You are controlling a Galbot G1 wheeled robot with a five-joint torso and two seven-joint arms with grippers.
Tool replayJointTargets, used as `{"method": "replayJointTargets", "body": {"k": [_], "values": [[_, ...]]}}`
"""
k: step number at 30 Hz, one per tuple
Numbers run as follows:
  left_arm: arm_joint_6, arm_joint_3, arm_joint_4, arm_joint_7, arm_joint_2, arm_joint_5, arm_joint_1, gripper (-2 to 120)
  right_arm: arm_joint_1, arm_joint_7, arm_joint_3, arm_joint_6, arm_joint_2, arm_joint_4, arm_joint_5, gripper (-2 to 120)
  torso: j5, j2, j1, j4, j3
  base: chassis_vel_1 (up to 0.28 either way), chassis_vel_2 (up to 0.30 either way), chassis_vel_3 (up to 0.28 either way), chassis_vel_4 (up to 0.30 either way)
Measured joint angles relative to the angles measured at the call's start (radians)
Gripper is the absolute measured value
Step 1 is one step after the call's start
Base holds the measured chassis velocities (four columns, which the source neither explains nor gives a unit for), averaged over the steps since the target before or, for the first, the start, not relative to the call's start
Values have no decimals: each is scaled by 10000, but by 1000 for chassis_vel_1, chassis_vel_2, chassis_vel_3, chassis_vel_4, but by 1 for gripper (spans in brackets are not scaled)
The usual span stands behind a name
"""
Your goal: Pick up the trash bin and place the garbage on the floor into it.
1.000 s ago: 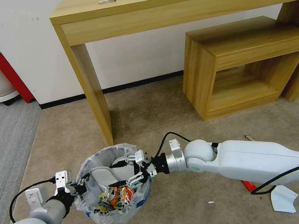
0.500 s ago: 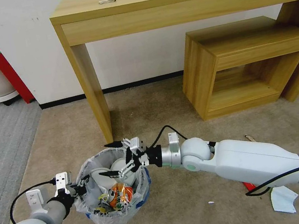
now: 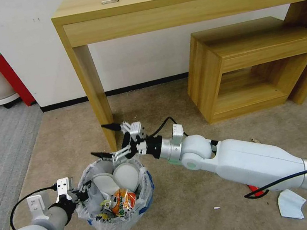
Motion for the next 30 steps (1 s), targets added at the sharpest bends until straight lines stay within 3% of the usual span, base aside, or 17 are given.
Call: {"method": "replayJointTargets", "body": {"k": [7,11,20,22,30], "values": [[-10,-30,71,-1,-38,0,-48,1,-513,695,792,-262,-243,125,-66,100,0,0,0,0,0,0,0,0,0],[-23,-61,91,0,-124,9,-59,1,-1562,1374,1944,-566,-686,331,-105,100,2,0,0,-2,-1,0,0,0,0],[-46,-90,97,11,-295,80,-122,1,-2868,2201,3523,-601,-1340,483,-264,100,2,0,0,-1,0,0,0,0,0],[-77,-115,66,6,-328,132,-61,1,-3423,2407,4217,-621,-1820,530,-378,100,2,0,0,-2,-1,0,0,0,0],[-113,-198,-22,7,-443,255,33,1,-4291,2911,5367,-599,-2557,400,-414,100,2,0,0,-1,-1,0,0,0,0]]}}
